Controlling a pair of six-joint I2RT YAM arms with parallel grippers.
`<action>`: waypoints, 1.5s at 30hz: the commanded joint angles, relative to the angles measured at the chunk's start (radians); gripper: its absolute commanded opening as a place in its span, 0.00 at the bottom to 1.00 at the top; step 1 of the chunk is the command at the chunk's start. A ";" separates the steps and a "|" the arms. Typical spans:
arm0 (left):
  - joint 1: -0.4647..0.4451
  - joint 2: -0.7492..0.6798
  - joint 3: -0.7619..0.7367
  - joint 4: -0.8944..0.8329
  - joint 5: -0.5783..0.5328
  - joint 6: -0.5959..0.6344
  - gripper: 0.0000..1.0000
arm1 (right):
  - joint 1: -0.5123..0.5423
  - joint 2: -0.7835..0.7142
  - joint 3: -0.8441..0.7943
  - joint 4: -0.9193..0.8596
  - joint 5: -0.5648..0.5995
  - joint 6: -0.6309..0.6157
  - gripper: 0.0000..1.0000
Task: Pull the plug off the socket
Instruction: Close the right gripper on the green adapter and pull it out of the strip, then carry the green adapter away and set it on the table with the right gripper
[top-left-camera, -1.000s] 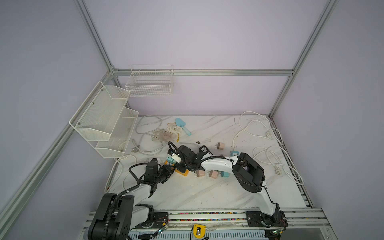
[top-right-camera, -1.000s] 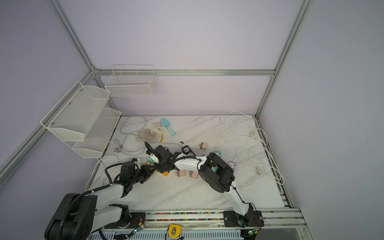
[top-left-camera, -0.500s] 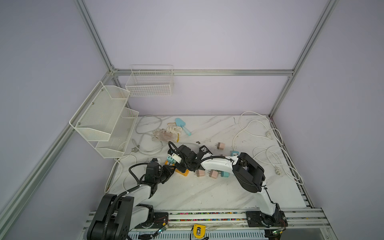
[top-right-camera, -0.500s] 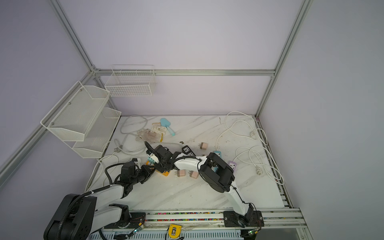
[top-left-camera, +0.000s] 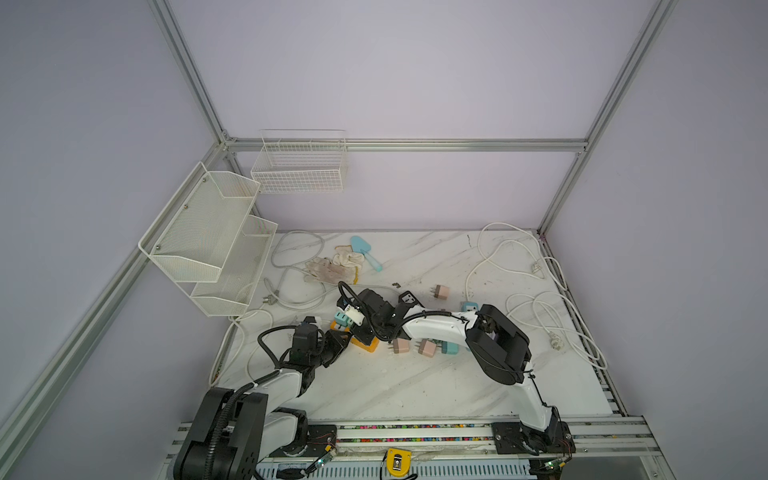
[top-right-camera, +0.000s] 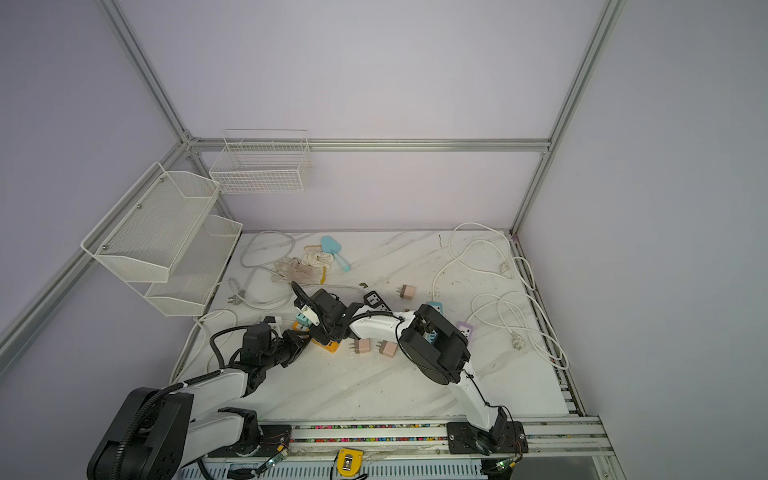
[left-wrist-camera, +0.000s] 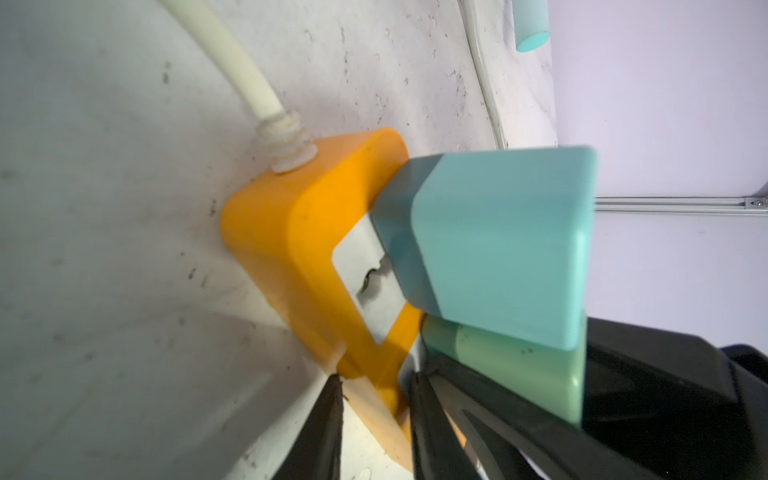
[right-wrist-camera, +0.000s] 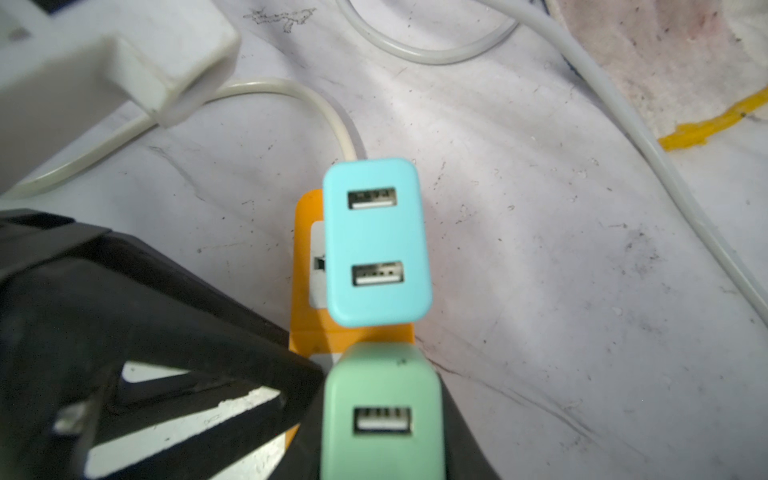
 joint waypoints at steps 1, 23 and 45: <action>-0.006 0.033 -0.041 -0.147 -0.064 0.010 0.26 | -0.023 -0.040 0.007 0.010 0.033 0.003 0.12; -0.007 0.034 -0.034 -0.160 -0.071 0.009 0.24 | 0.028 -0.072 -0.020 0.020 0.085 0.003 0.11; -0.007 0.029 0.017 -0.184 -0.017 0.027 0.24 | -0.015 -0.239 -0.130 0.117 0.001 0.071 0.09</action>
